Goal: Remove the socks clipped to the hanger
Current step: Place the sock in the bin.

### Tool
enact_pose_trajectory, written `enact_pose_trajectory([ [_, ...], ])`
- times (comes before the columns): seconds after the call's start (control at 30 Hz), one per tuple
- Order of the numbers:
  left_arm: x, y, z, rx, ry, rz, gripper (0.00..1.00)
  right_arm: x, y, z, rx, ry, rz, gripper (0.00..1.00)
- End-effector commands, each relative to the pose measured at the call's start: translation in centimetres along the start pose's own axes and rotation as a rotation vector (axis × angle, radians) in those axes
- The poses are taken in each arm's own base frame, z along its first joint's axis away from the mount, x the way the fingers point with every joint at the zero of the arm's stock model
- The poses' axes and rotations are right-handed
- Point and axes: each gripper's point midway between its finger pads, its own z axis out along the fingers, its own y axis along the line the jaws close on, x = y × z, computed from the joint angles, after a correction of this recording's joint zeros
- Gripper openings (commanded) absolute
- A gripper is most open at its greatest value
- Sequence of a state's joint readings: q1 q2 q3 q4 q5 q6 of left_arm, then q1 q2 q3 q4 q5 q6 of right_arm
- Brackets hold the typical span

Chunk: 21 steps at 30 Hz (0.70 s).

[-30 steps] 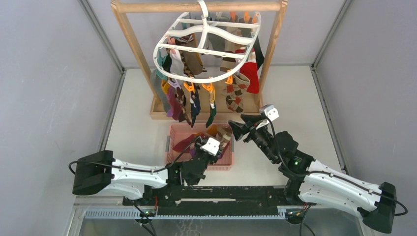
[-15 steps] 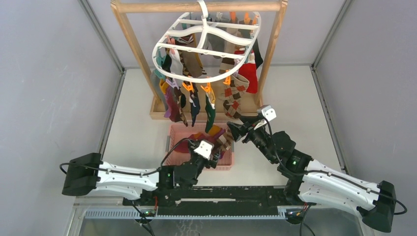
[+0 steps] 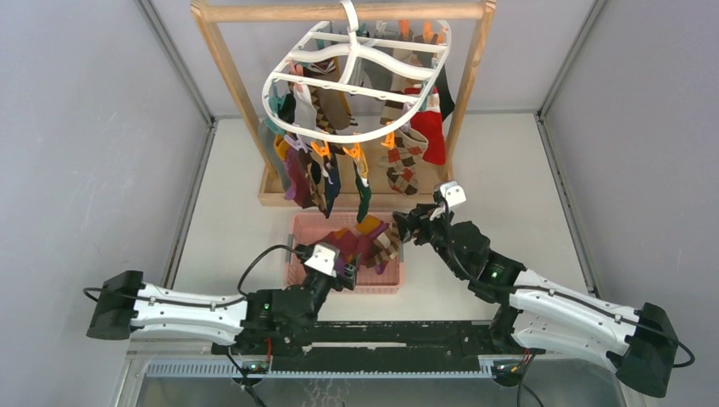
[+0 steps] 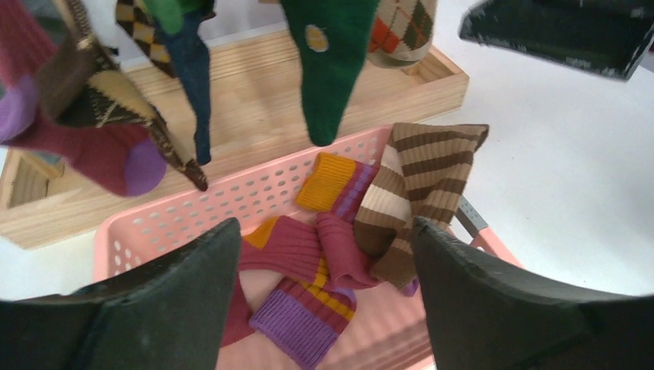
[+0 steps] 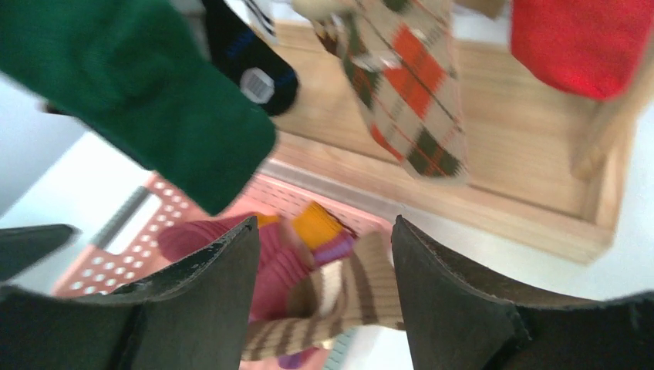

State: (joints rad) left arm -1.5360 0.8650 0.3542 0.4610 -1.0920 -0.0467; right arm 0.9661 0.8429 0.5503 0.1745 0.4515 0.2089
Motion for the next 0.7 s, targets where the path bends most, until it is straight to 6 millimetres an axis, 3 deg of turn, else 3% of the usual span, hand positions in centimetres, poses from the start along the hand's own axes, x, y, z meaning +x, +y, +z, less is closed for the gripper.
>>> enact_pose_trajectory([
  [0.0, 0.1, 3.0, -0.7, -0.110, -0.012, -0.027, 0.89, 2.8, -3.1, 0.5, 0.091, 0.059, 0.105, 0.71],
  [0.07, 0.1, 4.2, -0.9, -0.143, -0.019, -0.043, 0.99, 4.2, -4.2, 0.7, 0.101, 0.083, 0.139, 0.71],
  [0.2, 0.5, 5.5, -0.7, -0.145, -0.024, -0.108, 1.00, 6.2, -5.4, 1.0, 0.109, 0.125, 0.172, 0.72],
  [0.43, 1.7, 6.0, 0.4, -0.163, -0.001, -0.114, 1.00, 8.5, -5.0, 1.4, 0.047, 0.171, 0.219, 0.73],
  [0.67, 2.5, 5.4, 1.2, -0.174, 0.023, -0.080, 1.00, 9.3, -4.1, 2.1, -0.021, 0.187, 0.255, 0.73],
])
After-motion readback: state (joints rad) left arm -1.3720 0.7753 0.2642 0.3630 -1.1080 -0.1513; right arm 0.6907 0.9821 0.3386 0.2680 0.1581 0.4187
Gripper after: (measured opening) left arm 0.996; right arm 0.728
